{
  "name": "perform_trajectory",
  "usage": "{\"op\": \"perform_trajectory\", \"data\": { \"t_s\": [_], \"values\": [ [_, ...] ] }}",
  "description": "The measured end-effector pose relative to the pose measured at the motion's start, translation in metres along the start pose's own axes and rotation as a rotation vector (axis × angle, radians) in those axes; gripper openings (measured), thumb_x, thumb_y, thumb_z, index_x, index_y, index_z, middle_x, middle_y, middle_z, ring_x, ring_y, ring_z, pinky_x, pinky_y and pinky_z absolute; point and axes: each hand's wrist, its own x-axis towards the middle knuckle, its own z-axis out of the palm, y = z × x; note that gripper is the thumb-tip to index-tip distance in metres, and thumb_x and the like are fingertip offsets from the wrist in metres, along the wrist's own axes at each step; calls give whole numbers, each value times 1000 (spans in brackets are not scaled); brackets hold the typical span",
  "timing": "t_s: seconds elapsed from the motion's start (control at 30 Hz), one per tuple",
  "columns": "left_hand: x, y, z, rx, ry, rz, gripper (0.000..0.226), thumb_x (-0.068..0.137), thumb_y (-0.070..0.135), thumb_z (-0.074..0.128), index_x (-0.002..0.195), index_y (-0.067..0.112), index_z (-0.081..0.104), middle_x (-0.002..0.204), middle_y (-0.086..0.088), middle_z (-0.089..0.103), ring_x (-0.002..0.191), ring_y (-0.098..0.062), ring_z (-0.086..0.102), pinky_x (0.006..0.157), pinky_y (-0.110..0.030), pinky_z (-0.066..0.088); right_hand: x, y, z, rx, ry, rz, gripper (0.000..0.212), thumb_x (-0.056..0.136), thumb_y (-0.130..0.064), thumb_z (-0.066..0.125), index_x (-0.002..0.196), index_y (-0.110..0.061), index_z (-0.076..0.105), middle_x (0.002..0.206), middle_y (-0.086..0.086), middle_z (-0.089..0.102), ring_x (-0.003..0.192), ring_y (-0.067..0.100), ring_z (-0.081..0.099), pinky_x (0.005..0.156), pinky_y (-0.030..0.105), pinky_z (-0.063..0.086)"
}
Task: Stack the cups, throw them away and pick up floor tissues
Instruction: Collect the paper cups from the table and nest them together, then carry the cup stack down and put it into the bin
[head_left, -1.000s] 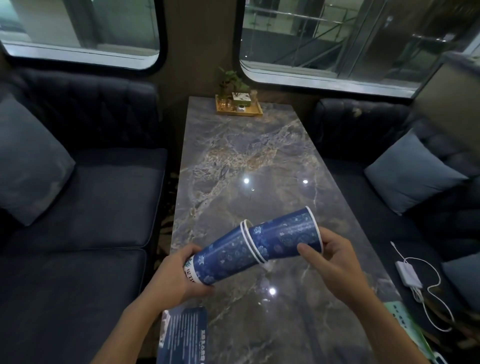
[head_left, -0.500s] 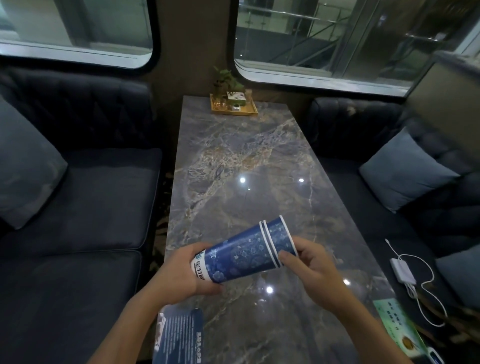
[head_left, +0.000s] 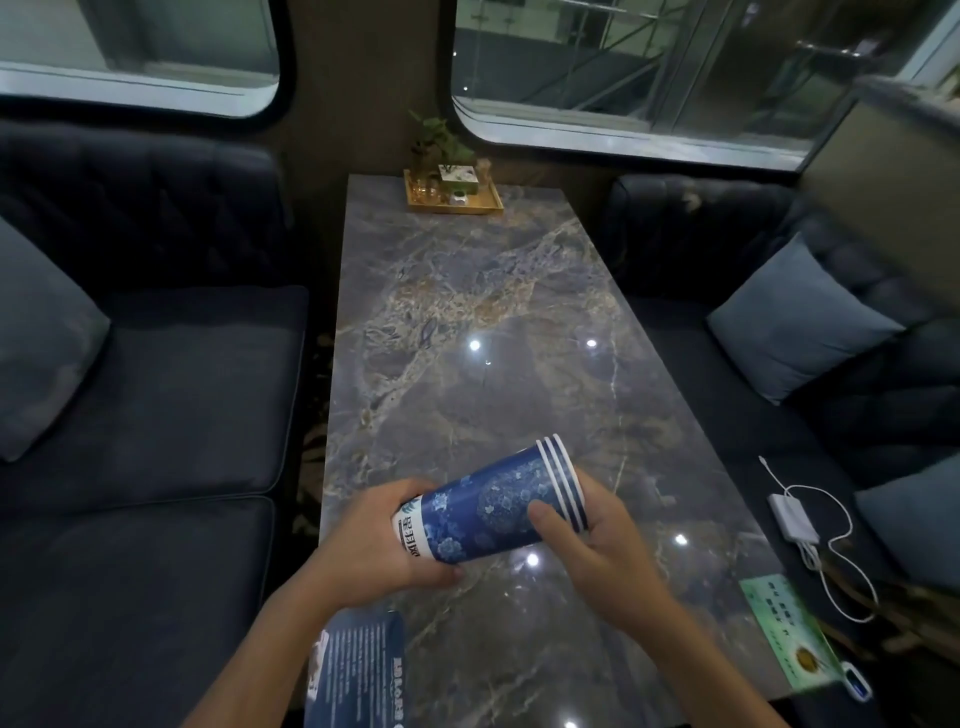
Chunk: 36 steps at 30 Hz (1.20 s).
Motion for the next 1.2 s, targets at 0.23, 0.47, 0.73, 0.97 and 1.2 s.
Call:
{"op": "perform_trajectory", "data": {
  "t_s": [0.23, 0.47, 0.73, 0.97, 1.2],
  "values": [
    [2, 0, 8, 4, -8, -5, 57, 38, 32, 94, 90, 30, 70, 79, 6, 75, 62, -6, 70, 55, -26, 54, -4, 5, -1, -26, 56, 12, 14, 93, -25, 52, 93, -18, 64, 90, 0, 70, 78, 12, 67, 68, 28, 54],
    [12, -5, 22, -37, -99, 8, 58, 40, 29, 96, 93, 29, 71, 81, 1, 76, 61, -7, 70, 53, -22, 54, -23, 13, -7, 16, 122, 70, 24, 95, -35, 47, 99, -21, 65, 94, -3, 72, 83, 9, 69, 71, 20, 55],
    [24, -16, 47, -81, -218, -7, 66, 39, 25, 99, 97, 34, 67, 92, 4, 75, 64, -8, 72, 52, -18, 54, -54, 30, -12, 22, 225, 200, 21, 96, -23, 50, 108, -14, 63, 99, 1, 71, 93, 16, 68, 78, 27, 55],
    [35, -25, 82, -105, -363, -28, 67, 38, 42, 98, 98, 35, 67, 92, 5, 76, 66, -8, 72, 52, -17, 54, -95, 42, -30, -34, 329, 305, 13, 96, -9, 54, 105, -10, 63, 95, 5, 69, 90, 21, 66, 79, 39, 54],
    [32, -6, 130, -139, -451, 23, 60, 46, 38, 96, 98, 35, 67, 92, 8, 74, 64, -3, 70, 53, -13, 52, -149, 55, -59, -69, 497, 337, 9, 92, -16, 60, 99, -17, 66, 86, -11, 68, 76, 4, 64, 68, 18, 48]
  ]
}}
